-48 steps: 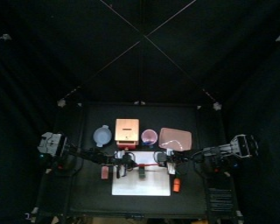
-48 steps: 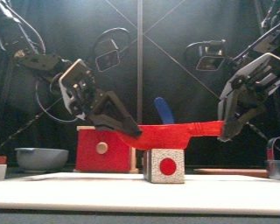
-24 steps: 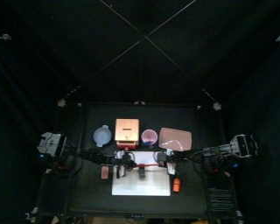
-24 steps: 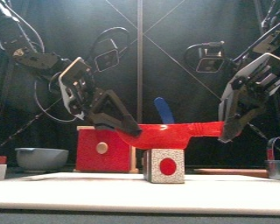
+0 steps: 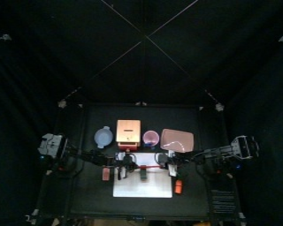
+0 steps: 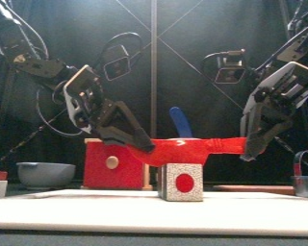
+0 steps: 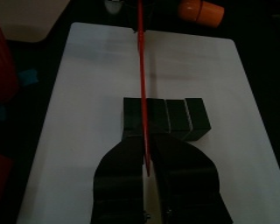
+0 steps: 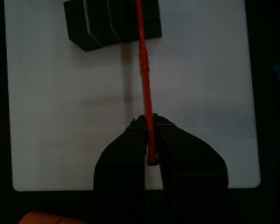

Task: Place sushi on board then cut the sushi with the knife then place the pieces on the plate
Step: Cut the sushi into 4 pieces

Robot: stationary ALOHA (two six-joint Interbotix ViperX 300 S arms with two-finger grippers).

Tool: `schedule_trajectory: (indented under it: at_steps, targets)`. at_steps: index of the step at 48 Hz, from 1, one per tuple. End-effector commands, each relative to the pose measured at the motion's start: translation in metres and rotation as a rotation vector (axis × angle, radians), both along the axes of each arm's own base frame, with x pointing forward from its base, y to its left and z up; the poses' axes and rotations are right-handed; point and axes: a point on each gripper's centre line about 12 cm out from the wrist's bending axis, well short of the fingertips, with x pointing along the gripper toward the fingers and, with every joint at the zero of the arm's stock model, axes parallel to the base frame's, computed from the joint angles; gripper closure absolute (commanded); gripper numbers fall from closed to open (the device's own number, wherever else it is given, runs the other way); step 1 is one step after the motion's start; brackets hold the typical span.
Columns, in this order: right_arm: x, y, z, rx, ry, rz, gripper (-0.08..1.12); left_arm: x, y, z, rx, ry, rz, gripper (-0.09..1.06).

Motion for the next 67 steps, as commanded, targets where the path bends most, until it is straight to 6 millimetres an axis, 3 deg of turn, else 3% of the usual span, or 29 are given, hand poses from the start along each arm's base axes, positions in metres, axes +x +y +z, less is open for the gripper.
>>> schedule_trajectory:
  at_steps: [1, 18, 35, 67]
  targets:
    - [-0.003, 0.002, -0.001, 0.003, 0.009, 0.007, 0.69, -0.008, -0.001, -0.005, 0.000, 0.025, -0.005, 0.59]
    - [-0.001, 0.008, 0.003, 0.021, 0.005, 0.013, 0.69, -0.007, -0.008, 0.000, -0.004, 0.010, -0.020, 0.59]
    - [0.000, 0.007, 0.002, 0.016, 0.006, 0.013, 0.69, -0.008, -0.002, -0.004, 0.003, 0.023, -0.008, 0.59]
    - [0.008, 0.005, -0.025, -0.028, 0.095, 0.047, 0.69, -0.012, 0.004, -0.036, 0.018, 0.155, -0.005, 0.59]
